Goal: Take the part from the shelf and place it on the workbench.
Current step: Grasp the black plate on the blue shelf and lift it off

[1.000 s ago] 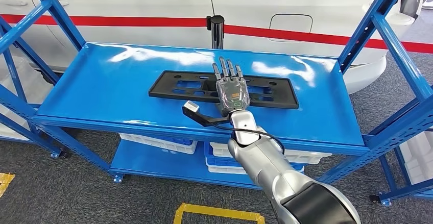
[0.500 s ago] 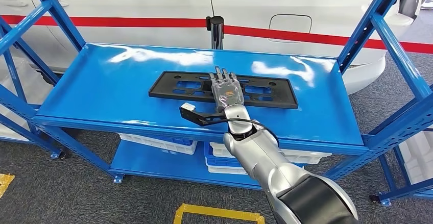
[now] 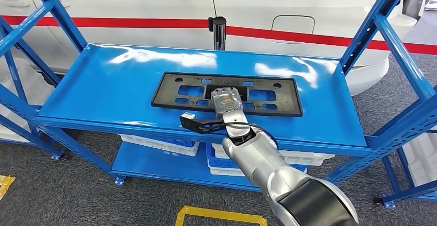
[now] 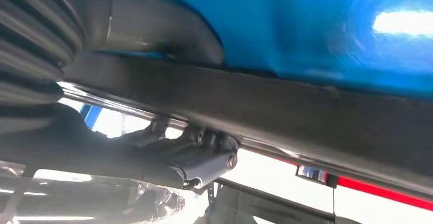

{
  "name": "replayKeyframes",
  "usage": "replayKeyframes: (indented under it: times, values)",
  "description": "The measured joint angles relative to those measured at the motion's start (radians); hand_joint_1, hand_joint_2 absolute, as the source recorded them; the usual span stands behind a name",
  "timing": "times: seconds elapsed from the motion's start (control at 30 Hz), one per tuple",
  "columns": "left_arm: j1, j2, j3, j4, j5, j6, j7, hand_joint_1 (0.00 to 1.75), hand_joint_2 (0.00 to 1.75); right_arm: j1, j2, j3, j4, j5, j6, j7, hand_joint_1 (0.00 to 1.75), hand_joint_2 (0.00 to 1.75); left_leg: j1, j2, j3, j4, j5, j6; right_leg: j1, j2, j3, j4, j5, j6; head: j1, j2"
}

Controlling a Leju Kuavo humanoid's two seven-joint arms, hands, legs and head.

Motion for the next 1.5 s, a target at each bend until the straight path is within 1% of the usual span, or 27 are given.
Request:
replayKeyframes:
  times: [0.17, 0.27, 0.4, 0.5, 0.63, 0.73, 0.83, 0.93, 1.03, 1.1, 1.17, 1.33, 1.37, 1.5]
  values:
    - [-0.001, 0.000, 0.000, 0.000, 0.000, 0.000, -0.003, 0.00, 0.00, 0.000, 0.000, 0.009, 0.002, 0.006, -0.012, 0.013, 1.73, 1.75, 0.000, 0.000, 0.000, 0.000, 0.000, 0.000, 0.000, 0.000, -0.001, 0.000, 0.000, 0.000, 0.000, 0.000]
    - [-0.001, 0.000, 0.000, 0.000, 0.002, 0.000, -0.007, 0.00, 0.00, 0.001, -0.001, 0.023, 0.003, 0.030, -0.038, 0.043, 1.75, 1.75, 0.000, 0.000, -0.001, 0.000, 0.000, 0.000, 0.000, 0.000, -0.001, 0.000, 0.000, 0.000, 0.000, 0.000]
    - [0.000, 0.000, -0.002, 0.000, 0.003, 0.000, -0.014, 0.00, 0.00, 0.006, -0.010, 0.054, 0.003, 0.065, -0.099, 0.107, 1.75, 1.75, 0.000, 0.000, -0.002, 0.000, 0.000, 0.000, 0.000, 0.000, -0.002, 0.000, 0.000, 0.000, 0.000, 0.000]
    - [0.000, 0.000, -0.004, 0.000, 0.009, 0.000, -0.018, 0.00, 0.00, 0.007, -0.021, 0.067, 0.003, 0.067, -0.160, 0.116, 1.75, 1.75, 0.000, 0.000, -0.002, 0.000, 0.000, 0.000, 0.000, 0.001, -0.002, 0.000, 0.000, 0.000, 0.000, 0.000]
    - [0.000, 0.000, -0.009, 0.000, 0.015, 0.001, -0.022, 0.00, 0.00, 0.004, -0.030, 0.070, -0.011, 0.058, -0.270, 0.110, 1.75, 1.75, 0.000, 0.000, -0.003, 0.000, 0.000, 0.000, 0.000, 0.001, -0.003, 0.000, 0.000, 0.000, 0.000, 0.000]
    - [0.001, 0.000, -0.010, 0.000, 0.016, 0.008, -0.028, 0.00, 0.00, 0.002, -0.037, 0.068, -0.041, 0.037, -0.369, 0.075, 1.75, 1.75, 0.000, 0.000, -0.003, 0.000, 0.000, 0.000, 0.000, 0.001, -0.004, 0.000, 0.000, 0.000, 0.000, 0.000]
    - [0.002, 0.000, -0.011, 0.000, 0.019, 0.015, -0.037, 0.00, 0.00, 0.001, -0.043, 0.056, -0.086, -0.001, -0.467, 0.012, 1.75, 1.75, 0.000, 0.000, -0.004, 0.000, 0.000, 0.000, 0.000, 0.001, -0.004, 0.000, 0.000, 0.000, 0.000, 0.000]
    - [0.004, 0.000, -0.011, 0.000, 0.023, 0.017, -0.041, 0.00, 0.00, 0.006, -0.046, 0.037, -0.147, -0.055, -0.502, -0.061, 1.75, 1.75, 0.000, 0.000, -0.004, 0.000, 0.000, 0.000, 0.000, 0.001, -0.004, 0.000, 0.000, 0.000, 0.000, 0.000]
    - [0.008, 0.000, -0.011, 0.000, 0.030, 0.017, -0.043, 0.00, 0.00, 0.033, -0.048, 0.007, -0.256, -0.187, -0.504, -0.188, 1.75, 1.75, 0.000, 0.000, -0.004, 0.000, 0.000, 0.000, 0.000, 0.001, -0.004, 0.000, 0.000, 0.000, 0.000, 0.000]
    - [0.010, 0.000, -0.011, 0.000, 0.034, 0.017, -0.045, 0.00, 0.87, 0.047, -0.048, -0.010, -0.326, -0.282, -0.506, -0.268, 1.75, 1.75, 0.000, 0.000, -0.004, 0.000, 0.000, 0.000, 0.000, 0.001, -0.004, 0.000, 0.000, 0.000, 0.000, 0.000]
    - [0.011, 0.000, -0.011, 0.000, 0.036, 0.017, -0.046, 0.00, 1.75, 0.060, -0.047, -0.019, -0.381, -0.365, -0.505, -0.324, 1.75, 1.75, 0.000, 0.000, -0.005, 0.000, 0.000, 0.000, 0.000, 0.000, -0.005, 0.000, 0.000, 0.000, 0.000, 0.000]
    - [0.014, 0.000, -0.011, 0.000, 0.054, 0.016, -0.053, 0.00, 1.75, 0.124, -0.056, -0.030, -0.575, -0.747, -0.476, -0.511, 1.75, 1.75, 0.000, 0.000, -0.006, 0.000, 0.000, 0.000, 0.000, 0.000, -0.006, 0.000, 0.000, 0.000, 0.000, 0.000]
    - [0.015, 0.000, -0.011, 0.000, 0.057, 0.016, -0.056, 0.00, 1.75, 0.136, -0.061, -0.030, -0.619, -0.806, -0.470, -0.537, 1.75, 1.75, 0.000, 0.000, -0.006, 0.000, 0.000, 0.000, 0.000, 0.000, -0.006, 0.000, 0.000, 0.000, 0.000, 0.000]
    - [0.017, 0.000, -0.011, 0.000, 0.067, 0.016, -0.062, 0.00, 1.75, 0.174, -0.082, -0.030, -0.755, -0.957, -0.429, -0.602, 1.75, 1.75, 0.000, 0.000, -0.006, 0.000, 0.000, 0.000, 0.000, 0.000, -0.006, 0.000, 0.000, 0.000, 0.000, 0.000]
